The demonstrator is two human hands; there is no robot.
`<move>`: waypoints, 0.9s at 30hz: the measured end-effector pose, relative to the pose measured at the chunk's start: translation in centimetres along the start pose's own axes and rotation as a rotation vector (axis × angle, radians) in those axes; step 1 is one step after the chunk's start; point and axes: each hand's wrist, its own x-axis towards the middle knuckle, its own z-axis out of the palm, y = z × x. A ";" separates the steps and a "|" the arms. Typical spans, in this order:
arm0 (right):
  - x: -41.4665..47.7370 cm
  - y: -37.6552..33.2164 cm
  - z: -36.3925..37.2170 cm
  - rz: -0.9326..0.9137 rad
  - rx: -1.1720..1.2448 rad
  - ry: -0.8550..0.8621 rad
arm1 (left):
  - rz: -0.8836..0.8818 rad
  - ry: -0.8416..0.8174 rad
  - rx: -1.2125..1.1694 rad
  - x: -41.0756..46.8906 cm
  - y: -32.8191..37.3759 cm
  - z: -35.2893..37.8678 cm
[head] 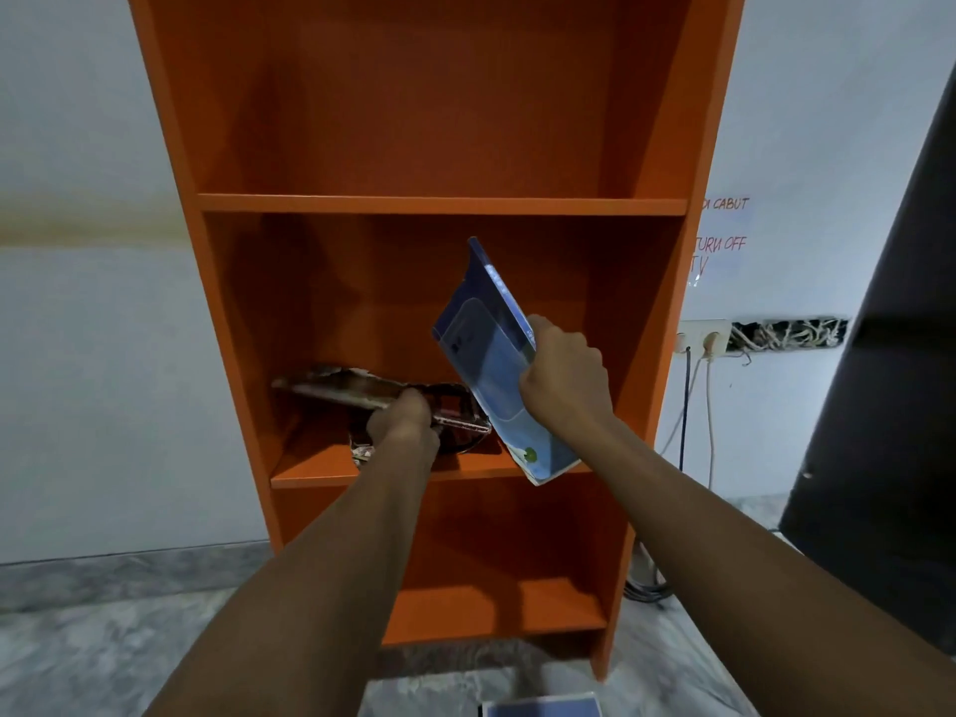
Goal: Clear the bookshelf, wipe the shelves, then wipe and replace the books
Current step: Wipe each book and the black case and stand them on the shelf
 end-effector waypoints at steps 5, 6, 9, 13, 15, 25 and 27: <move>0.1 -1.0 0.7 0.028 0.078 0.070 | 0.335 -0.262 0.401 -1.5 3.2 -2.2; 0.2 -1.5 1.3 0.041 0.107 0.081 | 0.410 -0.304 0.494 -1.9 4.1 -2.9; 0.0 -2.9 4.5 0.104 0.256 0.150 | 0.653 -0.396 0.751 -2.1 6.8 -4.6; -1.2 -5.9 9.6 0.172 0.502 0.291 | 0.820 -0.398 0.976 0.0 8.8 -8.2; -1.2 -8.2 11.7 0.166 0.578 0.372 | 0.889 -0.343 0.998 1.4 9.3 -9.8; -1.3 -12.9 21.6 -0.017 0.830 -0.231 | 0.934 -0.160 0.791 4.5 8.3 -12.6; -1.8 -11.5 21.2 -0.096 0.787 -0.437 | 0.888 -0.204 0.774 4.5 8.6 -12.9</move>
